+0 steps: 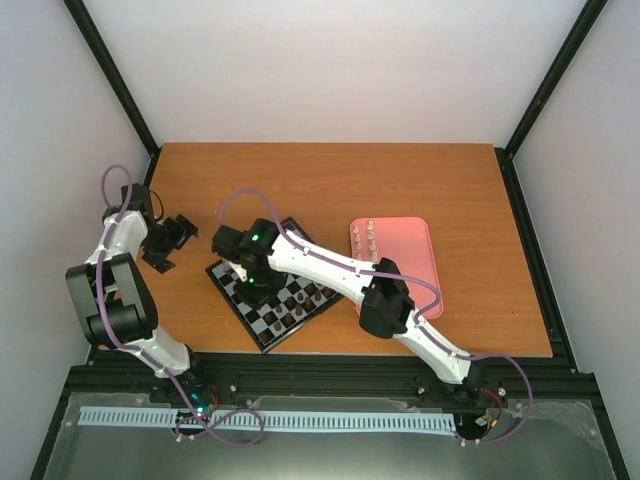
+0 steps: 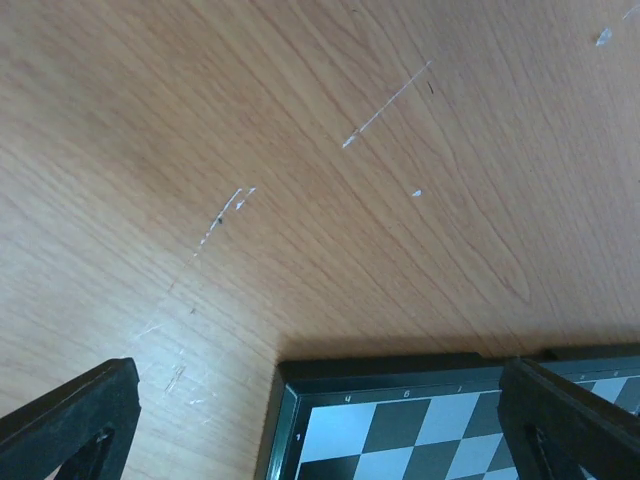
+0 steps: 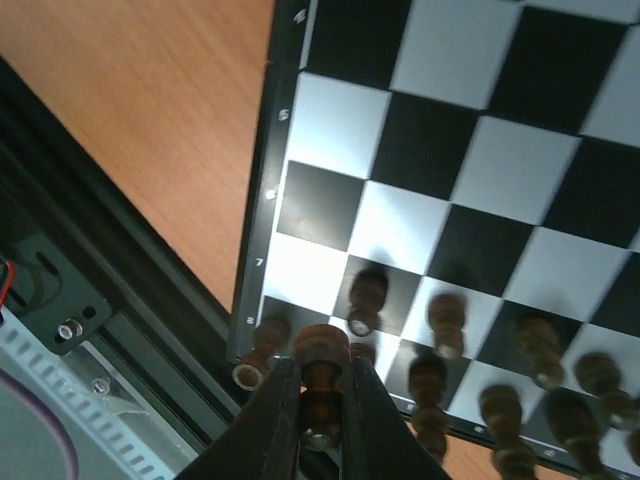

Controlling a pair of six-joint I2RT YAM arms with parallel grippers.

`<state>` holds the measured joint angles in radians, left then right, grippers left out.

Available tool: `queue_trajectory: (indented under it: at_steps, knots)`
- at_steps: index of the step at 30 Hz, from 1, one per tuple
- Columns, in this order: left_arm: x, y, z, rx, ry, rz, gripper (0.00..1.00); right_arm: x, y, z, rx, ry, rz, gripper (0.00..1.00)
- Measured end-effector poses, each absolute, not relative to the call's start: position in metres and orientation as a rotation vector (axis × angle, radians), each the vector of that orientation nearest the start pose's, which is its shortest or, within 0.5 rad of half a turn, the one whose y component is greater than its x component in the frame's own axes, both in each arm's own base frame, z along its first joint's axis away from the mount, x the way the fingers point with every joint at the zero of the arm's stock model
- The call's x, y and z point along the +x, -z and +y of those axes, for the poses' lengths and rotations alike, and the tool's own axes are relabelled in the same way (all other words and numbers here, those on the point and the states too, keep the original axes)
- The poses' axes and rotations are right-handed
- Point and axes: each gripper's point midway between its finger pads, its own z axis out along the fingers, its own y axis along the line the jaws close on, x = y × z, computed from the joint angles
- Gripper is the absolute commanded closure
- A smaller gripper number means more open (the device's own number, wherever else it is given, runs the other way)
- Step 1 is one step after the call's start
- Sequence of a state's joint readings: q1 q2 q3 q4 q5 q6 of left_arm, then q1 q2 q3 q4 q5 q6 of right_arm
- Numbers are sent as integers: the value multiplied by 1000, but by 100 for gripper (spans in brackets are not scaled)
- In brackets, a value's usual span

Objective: Set up the chess pieces on the board
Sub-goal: Place the chess piece on the chessboard.

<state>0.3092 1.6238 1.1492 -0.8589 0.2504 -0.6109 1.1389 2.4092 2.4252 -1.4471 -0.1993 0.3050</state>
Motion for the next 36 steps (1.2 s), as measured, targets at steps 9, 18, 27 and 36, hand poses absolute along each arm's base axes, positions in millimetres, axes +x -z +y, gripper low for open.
queue_trajectory:
  at_steps: [9,18,27,36]
  knots:
    - [326,-98,63,-1291,428,2550,0,146,-96,477,-1419,-421,2876,97]
    - [325,-109,62,-1269,437,2517,0,132,-77,481,-1469,-405,2901,97]
    - [326,-109,60,-1266,454,2518,0,135,-72,478,-1458,-371,2908,97]
    - [327,-110,58,-1260,474,2515,0,138,-52,475,-1458,-296,2931,97]
